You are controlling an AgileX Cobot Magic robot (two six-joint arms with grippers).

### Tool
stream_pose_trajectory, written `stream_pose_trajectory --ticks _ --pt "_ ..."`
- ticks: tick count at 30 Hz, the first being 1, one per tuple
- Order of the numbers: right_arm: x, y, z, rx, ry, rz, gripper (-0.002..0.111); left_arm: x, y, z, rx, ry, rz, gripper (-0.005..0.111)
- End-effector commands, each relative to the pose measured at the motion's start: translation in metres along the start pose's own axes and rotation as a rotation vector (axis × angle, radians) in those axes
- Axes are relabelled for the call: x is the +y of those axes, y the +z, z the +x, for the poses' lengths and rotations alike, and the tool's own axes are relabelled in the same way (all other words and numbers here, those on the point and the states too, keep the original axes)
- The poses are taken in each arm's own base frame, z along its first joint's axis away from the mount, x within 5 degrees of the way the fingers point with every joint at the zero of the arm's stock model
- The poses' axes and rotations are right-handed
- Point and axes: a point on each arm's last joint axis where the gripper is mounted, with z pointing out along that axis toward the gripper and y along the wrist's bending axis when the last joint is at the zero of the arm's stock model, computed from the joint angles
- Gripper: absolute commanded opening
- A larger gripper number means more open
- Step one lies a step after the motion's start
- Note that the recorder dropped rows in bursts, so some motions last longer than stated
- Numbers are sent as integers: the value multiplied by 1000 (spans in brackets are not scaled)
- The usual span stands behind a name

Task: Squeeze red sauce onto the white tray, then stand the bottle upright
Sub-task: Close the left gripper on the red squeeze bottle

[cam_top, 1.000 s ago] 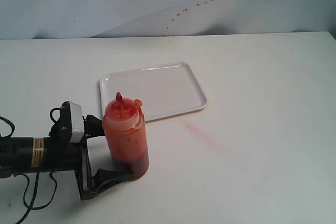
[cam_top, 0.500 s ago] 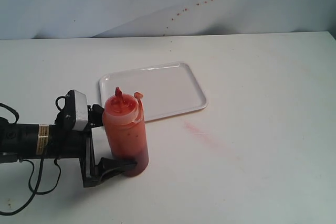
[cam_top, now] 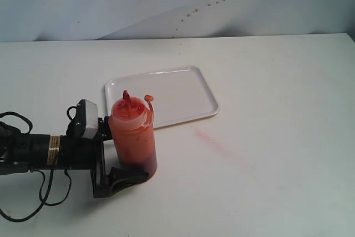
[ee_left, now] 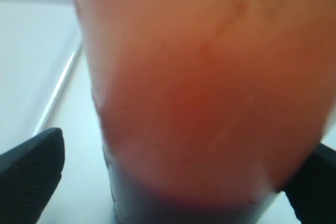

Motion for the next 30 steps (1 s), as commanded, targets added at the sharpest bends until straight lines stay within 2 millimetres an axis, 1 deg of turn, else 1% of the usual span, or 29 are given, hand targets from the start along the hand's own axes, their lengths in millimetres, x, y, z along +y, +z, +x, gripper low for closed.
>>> stream_pose_trajectory --ticks 1,17,30 --pt "0 0 1 -1 6 6 0 0 0 -3 -17 -20 12 104" --pt "0 0 1 -1 6 6 0 0 0 -2 -13 -113 22 104" --pt "0 0 1 -1 6 6 0 1 0 -3 -18 -117 10 101"
